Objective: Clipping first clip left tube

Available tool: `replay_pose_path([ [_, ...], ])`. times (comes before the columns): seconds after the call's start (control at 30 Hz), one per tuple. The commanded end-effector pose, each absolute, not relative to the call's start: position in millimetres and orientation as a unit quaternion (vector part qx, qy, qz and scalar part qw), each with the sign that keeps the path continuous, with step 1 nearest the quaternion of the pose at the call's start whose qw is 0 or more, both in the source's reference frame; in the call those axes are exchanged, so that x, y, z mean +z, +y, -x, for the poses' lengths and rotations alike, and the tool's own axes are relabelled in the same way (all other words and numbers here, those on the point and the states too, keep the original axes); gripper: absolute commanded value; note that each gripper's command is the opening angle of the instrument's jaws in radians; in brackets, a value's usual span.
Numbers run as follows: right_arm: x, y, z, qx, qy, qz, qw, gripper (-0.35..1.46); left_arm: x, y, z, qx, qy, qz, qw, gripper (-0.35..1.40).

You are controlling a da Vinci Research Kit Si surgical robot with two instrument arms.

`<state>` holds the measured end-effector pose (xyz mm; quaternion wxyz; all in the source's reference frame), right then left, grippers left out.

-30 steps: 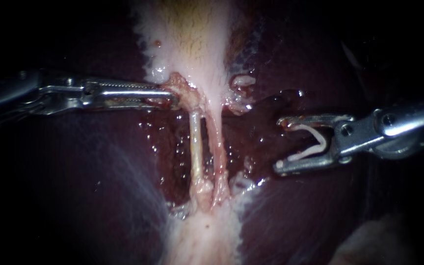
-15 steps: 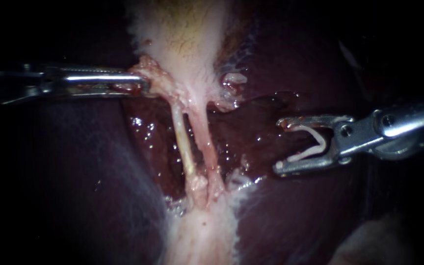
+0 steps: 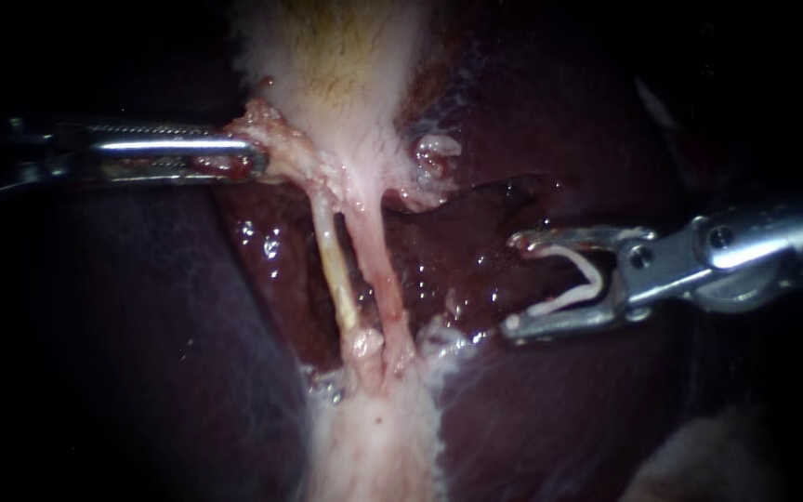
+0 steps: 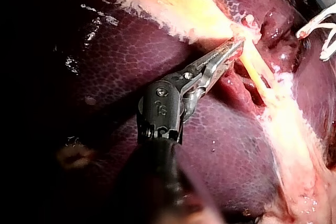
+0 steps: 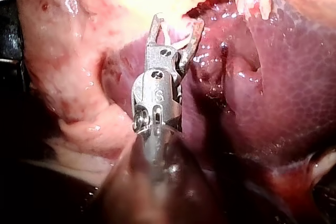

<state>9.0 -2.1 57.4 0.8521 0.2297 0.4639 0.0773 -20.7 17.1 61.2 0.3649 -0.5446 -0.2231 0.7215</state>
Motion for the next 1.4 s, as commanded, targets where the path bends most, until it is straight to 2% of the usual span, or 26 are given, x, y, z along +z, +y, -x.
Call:
replay_pose_path([
  [0.03,57.7,-2.6,-9.6,0.074,0.466,-0.232,0.851,0.50,61.2,17.1,20.7,0.722,-0.223,0.545,0.365,-0.35],
  [0.33,60.0,-4.4,-14.0,0.058,0.475,-0.240,0.845,0.50,61.2,17.0,20.8,0.722,-0.223,0.545,0.365,-0.35],
  [0.6,62.4,-4.6,-16.7,0.059,0.475,-0.244,0.843,0.50,61.1,17.0,20.8,0.722,-0.223,0.545,0.365,-0.35],
  [1.2,68.2,-3.2,-17.7,0.067,0.471,-0.243,0.845,0.50,60.8,16.8,20.9,0.722,-0.222,0.544,0.365,-0.35],
  [1.4,69.6,-2.3,-19.4,0.063,0.479,-0.254,0.838,0.50,60.9,16.8,21.1,0.723,-0.220,0.545,0.363,-0.35],
])
